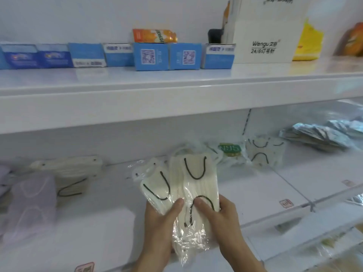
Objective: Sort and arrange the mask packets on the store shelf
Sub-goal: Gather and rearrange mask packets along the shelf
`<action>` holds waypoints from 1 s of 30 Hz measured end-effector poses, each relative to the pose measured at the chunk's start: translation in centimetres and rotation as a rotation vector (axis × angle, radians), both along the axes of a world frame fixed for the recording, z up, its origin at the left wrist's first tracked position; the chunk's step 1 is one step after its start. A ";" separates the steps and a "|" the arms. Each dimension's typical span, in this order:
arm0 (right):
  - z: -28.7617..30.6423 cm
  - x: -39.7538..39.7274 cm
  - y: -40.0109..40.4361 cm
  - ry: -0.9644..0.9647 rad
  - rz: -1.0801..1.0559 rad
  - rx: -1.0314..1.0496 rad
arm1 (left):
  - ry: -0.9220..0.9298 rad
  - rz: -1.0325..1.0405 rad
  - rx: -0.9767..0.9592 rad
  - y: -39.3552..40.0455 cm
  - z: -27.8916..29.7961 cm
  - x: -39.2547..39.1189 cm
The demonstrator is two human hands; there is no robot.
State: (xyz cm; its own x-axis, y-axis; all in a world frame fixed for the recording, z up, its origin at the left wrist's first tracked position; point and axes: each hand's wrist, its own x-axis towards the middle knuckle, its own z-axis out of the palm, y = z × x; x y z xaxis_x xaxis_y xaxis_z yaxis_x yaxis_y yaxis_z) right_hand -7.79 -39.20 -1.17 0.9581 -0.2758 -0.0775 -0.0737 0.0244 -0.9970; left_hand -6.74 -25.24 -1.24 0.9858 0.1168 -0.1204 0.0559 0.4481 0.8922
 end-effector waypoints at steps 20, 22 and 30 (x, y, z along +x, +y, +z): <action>-1.0 -3.2 -31.3 -0.002 -0.680 0.098 | 0.107 -0.251 0.102 -33.8 -0.3 2.0; -1.4 -1.5 -33.0 -0.009 -0.714 0.107 | 0.127 -0.214 0.123 -35.4 -0.6 3.9; -0.9 11.4 -38.0 0.026 -0.495 0.012 | 0.162 -0.047 0.182 -37.7 0.3 15.2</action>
State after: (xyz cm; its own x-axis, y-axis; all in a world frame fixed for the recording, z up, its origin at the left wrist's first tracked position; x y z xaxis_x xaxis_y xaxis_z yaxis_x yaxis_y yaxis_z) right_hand 3.59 -77.17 -2.05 0.7099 -0.6963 -0.1056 -0.0751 0.0742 -0.9944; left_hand 8.46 -62.99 -0.90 0.9602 0.1055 -0.2585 0.2218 0.2740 0.9358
